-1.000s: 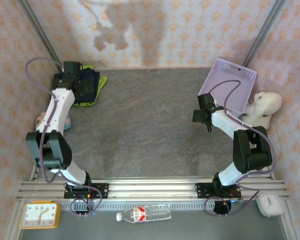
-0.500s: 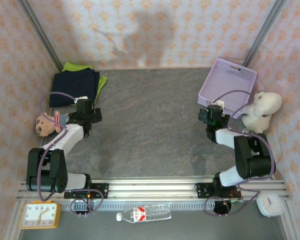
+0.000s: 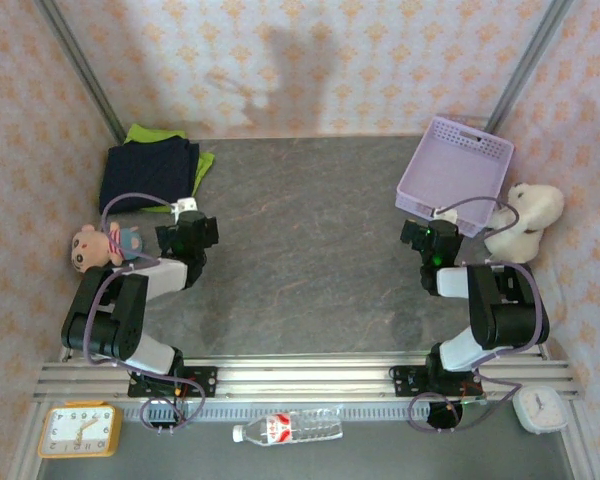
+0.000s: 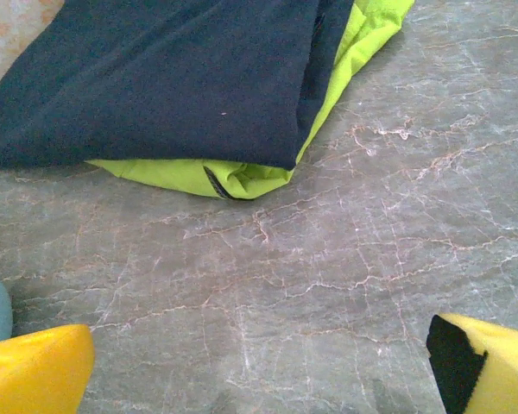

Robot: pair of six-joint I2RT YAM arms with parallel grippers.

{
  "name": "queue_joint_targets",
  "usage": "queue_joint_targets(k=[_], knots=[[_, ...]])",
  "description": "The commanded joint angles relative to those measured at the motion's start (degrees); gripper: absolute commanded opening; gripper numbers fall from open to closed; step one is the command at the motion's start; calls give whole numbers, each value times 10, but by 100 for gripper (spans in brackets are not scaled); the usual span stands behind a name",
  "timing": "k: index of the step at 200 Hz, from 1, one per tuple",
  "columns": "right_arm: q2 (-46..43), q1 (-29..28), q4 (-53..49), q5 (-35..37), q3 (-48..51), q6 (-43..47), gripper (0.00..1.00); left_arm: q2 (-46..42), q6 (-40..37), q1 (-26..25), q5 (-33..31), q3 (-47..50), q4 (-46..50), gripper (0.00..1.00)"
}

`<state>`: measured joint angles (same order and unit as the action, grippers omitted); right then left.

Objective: Fold and stack the mixed laundry pile

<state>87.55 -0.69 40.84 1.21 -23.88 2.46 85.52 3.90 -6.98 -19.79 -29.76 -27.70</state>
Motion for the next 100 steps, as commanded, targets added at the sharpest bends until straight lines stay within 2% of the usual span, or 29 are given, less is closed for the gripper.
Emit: queue_joint_targets(k=[1,40,46,53,57,68,77,86,94,100], knots=[[-4,0,34,-4,-1,-1,99,-9,-18,4,-43,10,-69,100],[-3,-1,40,-4,-1,-1,99,-17,-28,4,-11,40,-118,100],[-2,-1,41,-4,0,-1,99,-12,-30,6,4,59,-147,100],[-3,-1,39,-5,-1,-1,100,16,-39,7,3,93,-256,100],[-3,-1,39,-4,-1,0,99,24,-43,7,4,101,-274,100],[-3,-1,39,-5,-1,0,99,-4,-26,8,12,60,-141,100],[-2,-1,39,-4,-1,0,99,11,-28,24,33,70,-197,100],[-3,-1,39,-4,0,0,99,-2,-17,26,34,58,-143,100],[-3,-1,40,-4,0,0,99,8,-23,26,31,66,-182,100],[-3,-1,40,-4,0,0,99,4,-22,25,32,63,-162,100]])
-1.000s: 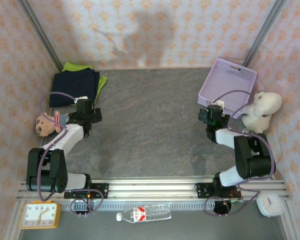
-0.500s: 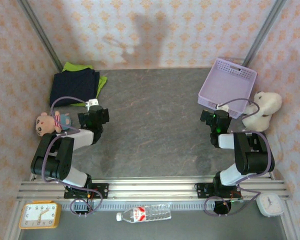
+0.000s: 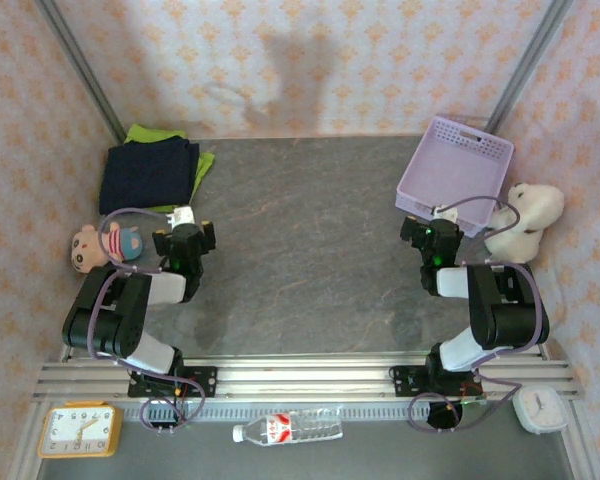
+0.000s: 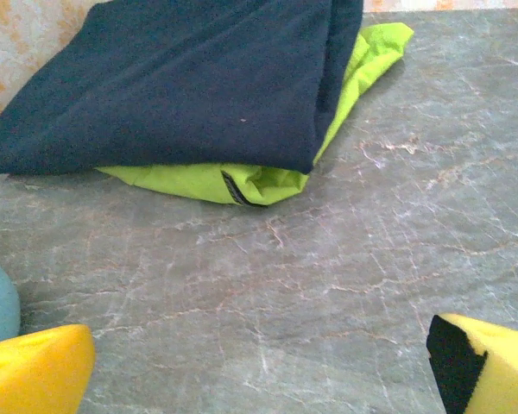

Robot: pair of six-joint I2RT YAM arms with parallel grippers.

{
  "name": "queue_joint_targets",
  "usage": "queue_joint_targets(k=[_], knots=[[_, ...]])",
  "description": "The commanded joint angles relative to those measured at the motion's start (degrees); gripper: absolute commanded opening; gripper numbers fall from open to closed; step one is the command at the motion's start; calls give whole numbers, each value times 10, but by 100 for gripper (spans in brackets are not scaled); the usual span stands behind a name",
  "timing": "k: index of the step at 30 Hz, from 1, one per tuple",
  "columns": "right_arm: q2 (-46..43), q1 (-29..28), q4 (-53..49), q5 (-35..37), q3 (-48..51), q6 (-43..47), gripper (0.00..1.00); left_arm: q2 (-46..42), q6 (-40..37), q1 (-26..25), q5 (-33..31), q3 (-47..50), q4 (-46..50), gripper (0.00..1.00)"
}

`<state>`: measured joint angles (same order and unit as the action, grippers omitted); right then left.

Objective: Fold and stack the mixed laundry pile

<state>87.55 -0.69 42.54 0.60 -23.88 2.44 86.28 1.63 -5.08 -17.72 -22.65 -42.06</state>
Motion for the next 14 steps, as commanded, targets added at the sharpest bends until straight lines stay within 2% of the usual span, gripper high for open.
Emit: queue_joint_targets(k=[1,14], knots=[[-3,-1,23,2,0,1,99,-6,3,6,12,-10,-13,100],[-3,-3,22,4,-2,1,99,-5,1,2,2,-9,-22,100]])
